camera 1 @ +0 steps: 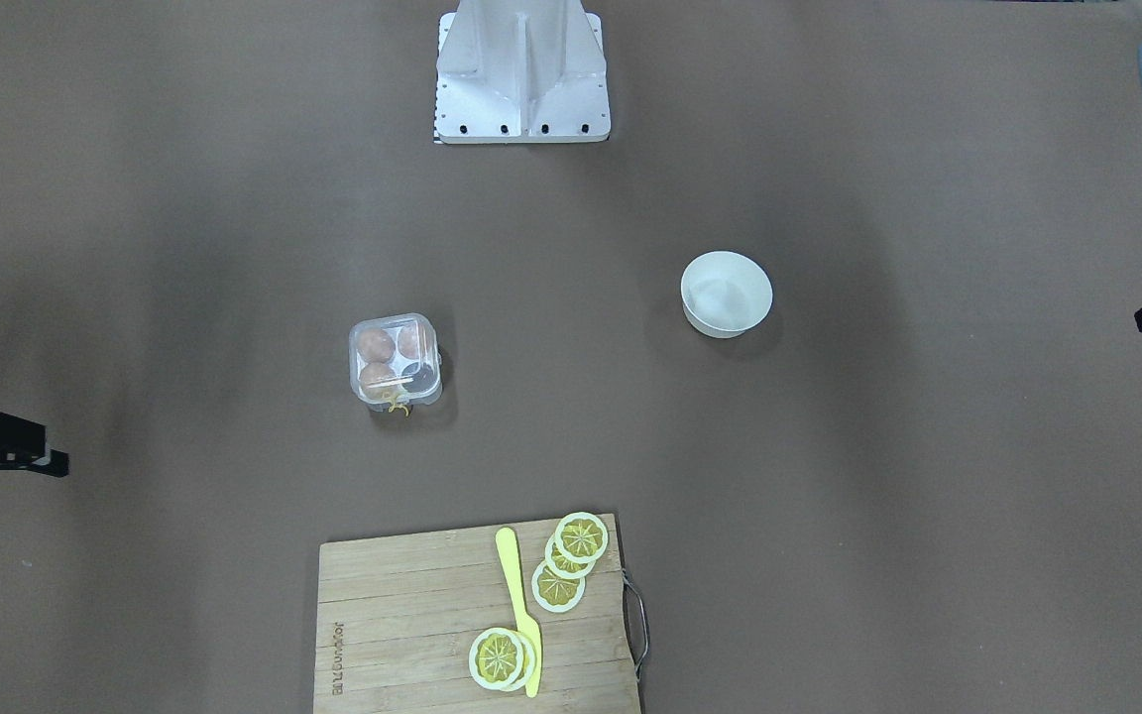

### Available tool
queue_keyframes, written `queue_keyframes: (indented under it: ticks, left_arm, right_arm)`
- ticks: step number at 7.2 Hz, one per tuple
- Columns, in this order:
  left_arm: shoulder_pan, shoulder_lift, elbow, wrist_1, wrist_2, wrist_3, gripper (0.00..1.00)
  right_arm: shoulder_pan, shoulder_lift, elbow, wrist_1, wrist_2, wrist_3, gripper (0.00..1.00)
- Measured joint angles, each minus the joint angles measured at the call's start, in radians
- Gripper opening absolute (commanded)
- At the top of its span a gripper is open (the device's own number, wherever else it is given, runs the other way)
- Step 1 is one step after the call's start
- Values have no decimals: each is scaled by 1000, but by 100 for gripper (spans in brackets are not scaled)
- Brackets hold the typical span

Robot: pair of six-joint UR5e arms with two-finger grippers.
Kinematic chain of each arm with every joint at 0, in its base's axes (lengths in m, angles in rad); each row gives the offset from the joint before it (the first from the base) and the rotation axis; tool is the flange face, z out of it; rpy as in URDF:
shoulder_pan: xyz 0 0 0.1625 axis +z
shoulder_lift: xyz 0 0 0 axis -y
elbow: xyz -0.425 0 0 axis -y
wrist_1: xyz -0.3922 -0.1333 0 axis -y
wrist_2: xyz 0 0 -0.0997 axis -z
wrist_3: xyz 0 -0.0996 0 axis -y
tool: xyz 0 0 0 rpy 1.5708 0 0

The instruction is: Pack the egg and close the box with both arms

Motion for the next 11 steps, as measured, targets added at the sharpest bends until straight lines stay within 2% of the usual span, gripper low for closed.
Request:
queue_keyframes:
  ticks: [2, 4, 5, 6, 8, 11]
  left_arm:
    - [-40, 66, -7, -23, -3, 3, 97]
    - [-91, 194, -10, -148, -15, 4, 97]
    - [-127, 250, -9, -195, -50, 4, 97]
    - [-175, 288, -7, -214, -128, 3, 97]
    - [-237, 330, -2, -220, -225, -4, 97]
    - [-265, 365, -1, -224, -211, -3, 97]
  right_arm:
    - [103, -85, 13, -10, -146, -111, 100]
    - [175, -130, 15, -41, -261, -197, 100]
    - [194, -144, 16, -64, -288, -209, 100]
    - [205, -157, 16, -87, -305, -215, 100]
    - [218, -170, 18, -119, -318, -219, 100]
    - [223, -239, 97, -129, -320, -234, 100]
